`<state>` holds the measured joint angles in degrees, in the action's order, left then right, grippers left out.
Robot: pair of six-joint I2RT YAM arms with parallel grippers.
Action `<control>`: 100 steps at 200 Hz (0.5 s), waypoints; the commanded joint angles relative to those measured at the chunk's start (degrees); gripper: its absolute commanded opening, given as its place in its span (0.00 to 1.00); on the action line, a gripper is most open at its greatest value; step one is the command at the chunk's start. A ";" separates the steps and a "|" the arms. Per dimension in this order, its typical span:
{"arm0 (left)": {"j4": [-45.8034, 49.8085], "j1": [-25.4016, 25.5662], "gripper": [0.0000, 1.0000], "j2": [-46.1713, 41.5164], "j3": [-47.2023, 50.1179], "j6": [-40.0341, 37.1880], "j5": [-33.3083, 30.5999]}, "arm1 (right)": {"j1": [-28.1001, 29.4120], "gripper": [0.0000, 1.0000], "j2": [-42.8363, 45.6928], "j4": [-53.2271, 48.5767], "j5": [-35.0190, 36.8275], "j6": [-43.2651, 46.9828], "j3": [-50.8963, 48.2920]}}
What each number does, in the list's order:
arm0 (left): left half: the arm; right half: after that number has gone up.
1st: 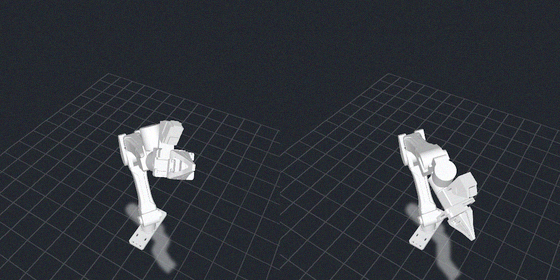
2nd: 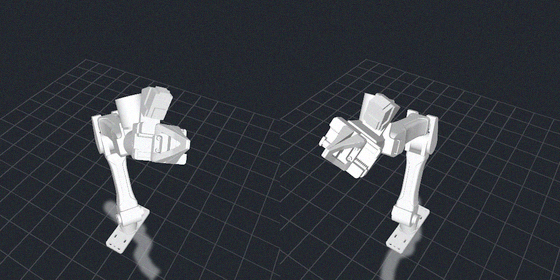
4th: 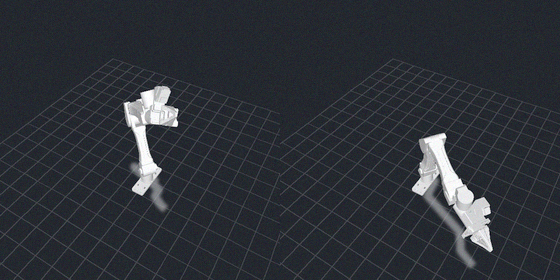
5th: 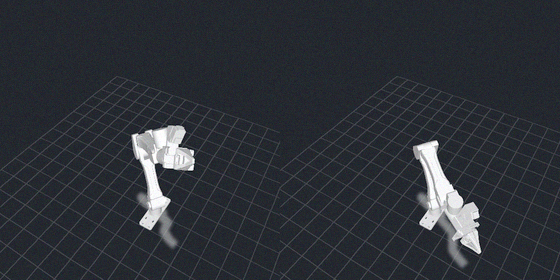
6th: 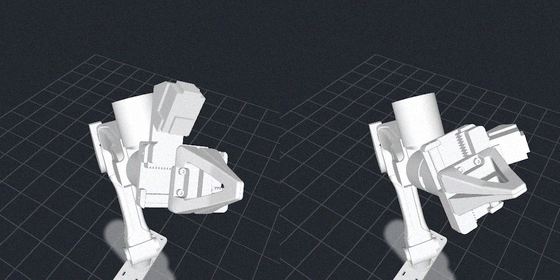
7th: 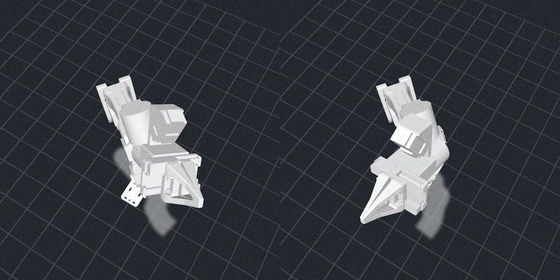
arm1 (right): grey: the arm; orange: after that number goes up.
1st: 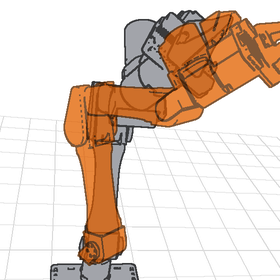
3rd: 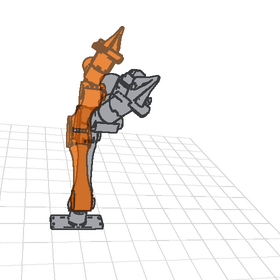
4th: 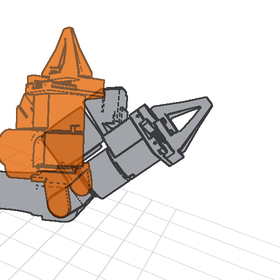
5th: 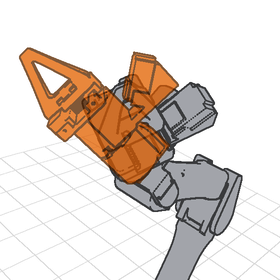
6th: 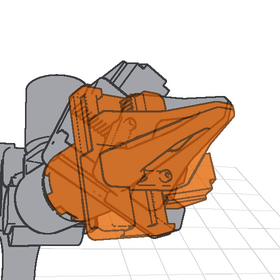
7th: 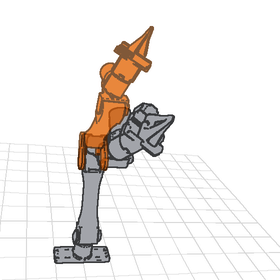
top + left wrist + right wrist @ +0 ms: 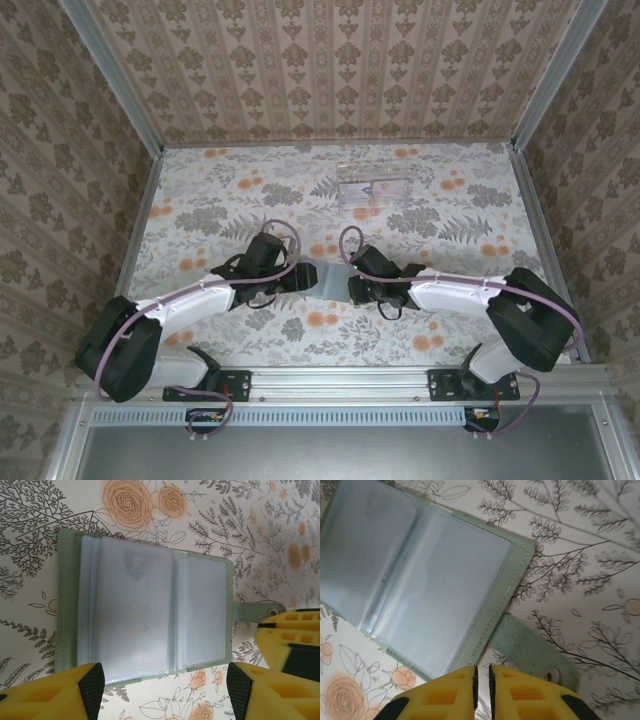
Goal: Take the credit cards out of the card holder
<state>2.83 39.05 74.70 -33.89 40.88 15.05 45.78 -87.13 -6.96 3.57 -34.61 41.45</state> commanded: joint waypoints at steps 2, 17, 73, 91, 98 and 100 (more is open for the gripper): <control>-0.58 0.59 0.66 1.47 -1.98 -1.05 0.02 | 0.08 0.17 -2.17 3.08 -2.39 -2.57 -0.29; -0.88 0.77 0.66 2.49 -2.15 -0.90 0.15 | 0.05 0.17 -3.02 2.99 -2.50 -2.33 0.42; -0.92 0.92 0.61 6.54 -2.90 -1.09 -0.56 | -0.03 0.14 -4.82 1.83 -1.95 -2.30 0.92; 0.46 0.95 0.59 7.32 -3.26 -1.46 -2.18 | 0.01 0.13 -4.62 1.70 -1.75 -2.48 0.65; 1.10 1.12 0.59 7.72 -3.48 -1.81 -2.83 | 0.00 0.13 -4.54 1.70 -1.68 -2.48 0.60; 1.14 1.12 0.59 7.80 -3.51 -1.85 -2.90 | 0.01 0.13 -4.54 1.71 -1.65 -2.55 0.64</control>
<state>2.22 39.75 81.41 -35.40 40.69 14.52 45.76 -91.13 -5.30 2.26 -36.25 41.52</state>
